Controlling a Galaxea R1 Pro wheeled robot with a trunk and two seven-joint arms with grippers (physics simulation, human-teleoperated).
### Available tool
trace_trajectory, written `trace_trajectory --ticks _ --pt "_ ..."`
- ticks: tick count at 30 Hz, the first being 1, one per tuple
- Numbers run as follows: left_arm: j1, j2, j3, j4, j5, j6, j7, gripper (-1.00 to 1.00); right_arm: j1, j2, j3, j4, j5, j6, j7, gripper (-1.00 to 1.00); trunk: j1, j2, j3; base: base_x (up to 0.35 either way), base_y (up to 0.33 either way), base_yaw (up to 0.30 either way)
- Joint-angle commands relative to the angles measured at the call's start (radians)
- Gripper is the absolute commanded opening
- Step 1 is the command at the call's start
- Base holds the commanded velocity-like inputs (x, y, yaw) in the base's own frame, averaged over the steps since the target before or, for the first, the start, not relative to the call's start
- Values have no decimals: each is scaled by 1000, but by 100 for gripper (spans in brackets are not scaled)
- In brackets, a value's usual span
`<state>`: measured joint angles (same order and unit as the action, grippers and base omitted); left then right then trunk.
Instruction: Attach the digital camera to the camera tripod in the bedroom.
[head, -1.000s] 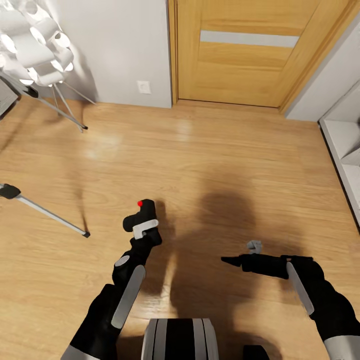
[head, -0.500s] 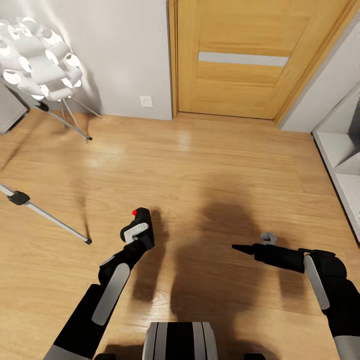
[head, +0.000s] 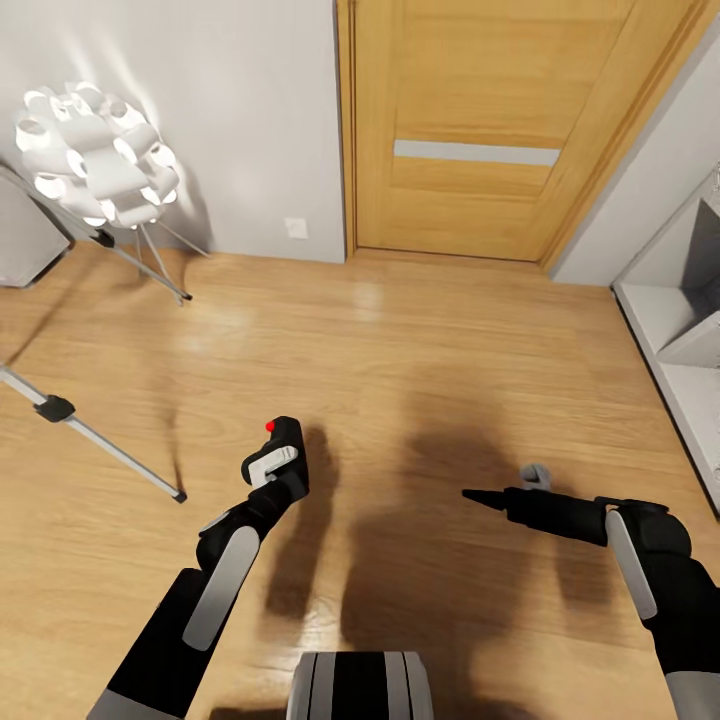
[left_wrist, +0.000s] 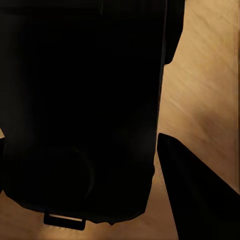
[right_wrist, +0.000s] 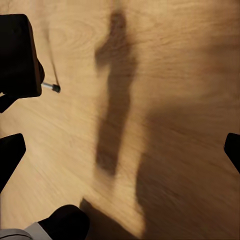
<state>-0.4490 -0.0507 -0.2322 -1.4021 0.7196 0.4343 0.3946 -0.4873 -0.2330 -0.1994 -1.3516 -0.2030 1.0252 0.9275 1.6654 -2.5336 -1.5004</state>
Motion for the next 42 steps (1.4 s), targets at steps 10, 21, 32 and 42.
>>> trace_trajectory --ticks 10,21,32,42 --pt "0 0 -1 1 4 3 7 -100 0 -5 122 -6 26 1 1 100 -5 2 38 0 0 0" --pt "0 0 -1 4 -3 3 9 -100 0 3 194 1 90 0 -32 100 -10 5 81 0 0 0" --pt "0 0 -1 5 -4 3 9 -100 0 1 191 32 123 0 -41 100 -15 7 123 0 0 0" --pt "0 0 -1 5 -5 3 9 -100 0 0 189 69 125 0 -42 100 -19 10 162 0 0 0"
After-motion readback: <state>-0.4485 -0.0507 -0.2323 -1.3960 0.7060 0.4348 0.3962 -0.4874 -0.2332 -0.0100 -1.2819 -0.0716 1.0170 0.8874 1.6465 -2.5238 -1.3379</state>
